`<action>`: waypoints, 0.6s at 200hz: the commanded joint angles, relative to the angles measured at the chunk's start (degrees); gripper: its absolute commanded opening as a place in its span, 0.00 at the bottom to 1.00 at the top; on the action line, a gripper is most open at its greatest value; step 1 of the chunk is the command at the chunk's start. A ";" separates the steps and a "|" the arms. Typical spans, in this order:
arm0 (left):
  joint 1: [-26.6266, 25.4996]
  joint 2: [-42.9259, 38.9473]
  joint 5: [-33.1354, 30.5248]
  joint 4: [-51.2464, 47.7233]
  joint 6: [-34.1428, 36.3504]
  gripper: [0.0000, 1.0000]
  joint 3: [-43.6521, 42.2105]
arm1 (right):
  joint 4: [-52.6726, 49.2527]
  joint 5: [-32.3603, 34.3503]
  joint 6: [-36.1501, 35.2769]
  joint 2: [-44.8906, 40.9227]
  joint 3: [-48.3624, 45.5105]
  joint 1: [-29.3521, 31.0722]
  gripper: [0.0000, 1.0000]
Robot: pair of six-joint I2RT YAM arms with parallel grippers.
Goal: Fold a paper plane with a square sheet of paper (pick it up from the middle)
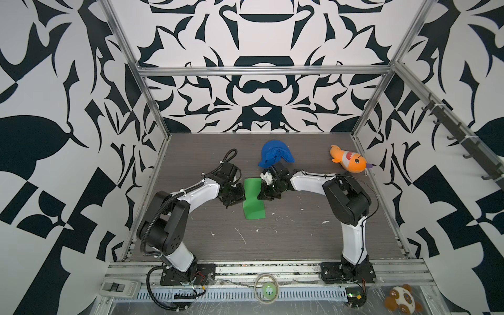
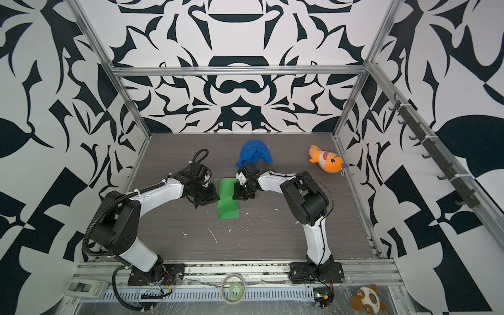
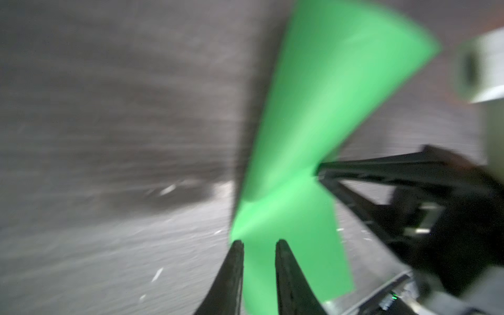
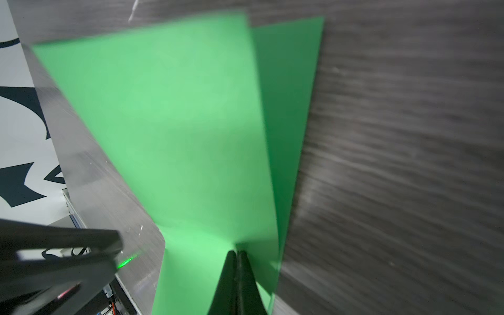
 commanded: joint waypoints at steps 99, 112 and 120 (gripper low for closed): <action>1.25 15.56 3.25 -2.06 17.42 0.19 5.24 | -9.81 11.83 -1.80 7.02 -2.29 -0.14 0.05; 2.16 15.39 2.95 -2.71 19.06 0.19 4.31 | -9.95 11.92 -1.89 7.09 -2.31 -0.19 0.05; 3.04 15.09 2.85 -2.87 19.49 0.19 3.68 | -9.96 12.01 -1.89 7.11 -2.36 -0.19 0.05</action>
